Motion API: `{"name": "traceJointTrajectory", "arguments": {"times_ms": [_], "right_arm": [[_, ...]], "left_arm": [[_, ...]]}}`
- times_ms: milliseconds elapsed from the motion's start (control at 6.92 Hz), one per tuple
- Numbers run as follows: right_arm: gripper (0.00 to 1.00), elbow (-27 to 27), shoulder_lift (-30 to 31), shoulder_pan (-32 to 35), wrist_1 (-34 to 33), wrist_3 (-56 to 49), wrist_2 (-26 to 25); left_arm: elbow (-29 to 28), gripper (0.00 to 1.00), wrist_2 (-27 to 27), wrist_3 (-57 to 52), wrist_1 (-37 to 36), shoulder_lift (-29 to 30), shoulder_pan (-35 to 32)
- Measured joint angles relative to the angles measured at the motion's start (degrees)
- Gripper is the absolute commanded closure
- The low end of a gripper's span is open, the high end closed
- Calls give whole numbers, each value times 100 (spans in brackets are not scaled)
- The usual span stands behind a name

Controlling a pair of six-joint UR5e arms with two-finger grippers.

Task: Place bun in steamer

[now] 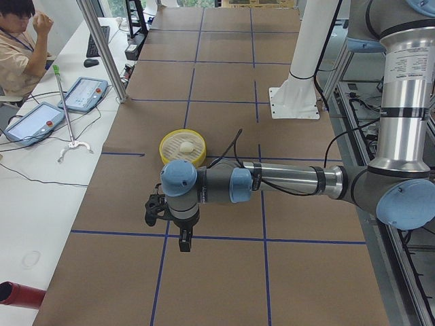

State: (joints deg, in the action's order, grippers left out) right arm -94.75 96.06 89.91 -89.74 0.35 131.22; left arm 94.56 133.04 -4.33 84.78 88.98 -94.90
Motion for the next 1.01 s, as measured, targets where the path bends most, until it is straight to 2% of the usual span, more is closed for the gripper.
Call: {"name": "traceJointTrajectory", "arguments": {"times_ms": [433,1011], "right_arm": [[0,0,0,0,0,0,0],[0,0,0,0,0,0,0]], "left_arm": [[-48,0,11,4,265,-15,22],[-181,0,26,-6,225,-36,106]]}}
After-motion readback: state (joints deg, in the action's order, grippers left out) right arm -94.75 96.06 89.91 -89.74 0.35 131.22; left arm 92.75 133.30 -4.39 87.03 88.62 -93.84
